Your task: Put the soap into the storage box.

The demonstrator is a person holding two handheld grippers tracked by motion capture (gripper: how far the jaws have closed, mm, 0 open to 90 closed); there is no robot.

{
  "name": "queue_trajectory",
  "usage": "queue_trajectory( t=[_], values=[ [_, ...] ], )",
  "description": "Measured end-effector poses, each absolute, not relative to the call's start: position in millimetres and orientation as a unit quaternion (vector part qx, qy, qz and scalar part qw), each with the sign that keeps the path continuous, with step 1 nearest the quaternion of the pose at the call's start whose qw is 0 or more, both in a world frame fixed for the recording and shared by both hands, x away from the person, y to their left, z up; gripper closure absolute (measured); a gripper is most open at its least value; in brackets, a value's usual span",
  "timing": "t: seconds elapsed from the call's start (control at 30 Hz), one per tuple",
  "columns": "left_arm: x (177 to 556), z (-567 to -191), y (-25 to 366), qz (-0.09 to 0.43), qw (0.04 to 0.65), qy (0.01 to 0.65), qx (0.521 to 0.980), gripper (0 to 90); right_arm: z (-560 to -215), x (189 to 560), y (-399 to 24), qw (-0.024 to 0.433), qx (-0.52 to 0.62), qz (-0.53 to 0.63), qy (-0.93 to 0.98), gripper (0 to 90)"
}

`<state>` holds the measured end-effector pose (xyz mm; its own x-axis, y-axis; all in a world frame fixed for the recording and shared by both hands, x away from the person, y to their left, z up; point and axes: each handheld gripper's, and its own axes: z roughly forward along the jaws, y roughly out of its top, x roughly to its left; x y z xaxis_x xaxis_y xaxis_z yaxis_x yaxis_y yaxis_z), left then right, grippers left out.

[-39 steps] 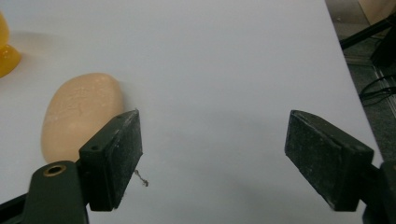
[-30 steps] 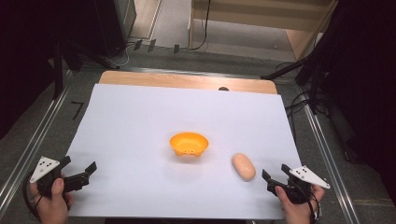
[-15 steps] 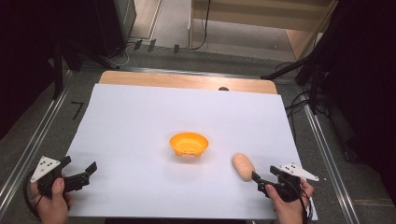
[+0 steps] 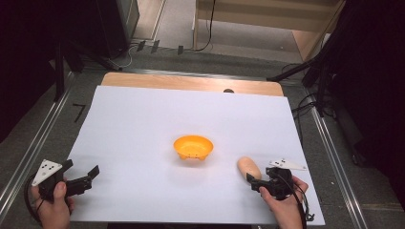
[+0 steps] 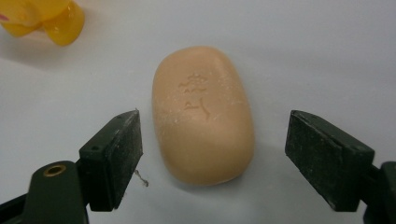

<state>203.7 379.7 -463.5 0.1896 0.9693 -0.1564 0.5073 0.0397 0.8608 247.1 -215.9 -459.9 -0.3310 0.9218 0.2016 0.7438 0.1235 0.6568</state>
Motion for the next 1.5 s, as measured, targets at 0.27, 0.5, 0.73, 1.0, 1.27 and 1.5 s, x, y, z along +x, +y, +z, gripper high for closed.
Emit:
queue_trajectory(
  t=[0.27,0.5,0.73,1.0,1.27,1.5],
  values=[
    [204,-463,379,0.268,0.429,0.578,0.641,0.0,-465,256,-212,0.121,0.552,0.33,0.756,21.1],
    [204,-464,380,0.268,0.43,0.578,0.64,0.0,-471,261,-199,0.142,0.54,0.303,0.772,24.4],
    [204,-464,380,0.267,0.431,0.578,0.64,0.0,-475,262,-194,0.163,0.522,0.292,0.785,28.5],
    [204,-464,380,0.266,0.431,0.578,0.639,0.0,-472,266,-195,0.154,0.517,0.282,0.793,32.3],
    [204,-464,380,0.266,0.432,0.578,0.639,0.0,-473,265,-192,0.158,0.526,0.278,0.788,32.2],
    [204,-464,380,0.266,0.432,0.577,0.64,0.0,-470,268,-189,0.153,0.528,0.262,0.793,31.9]
  ],
)
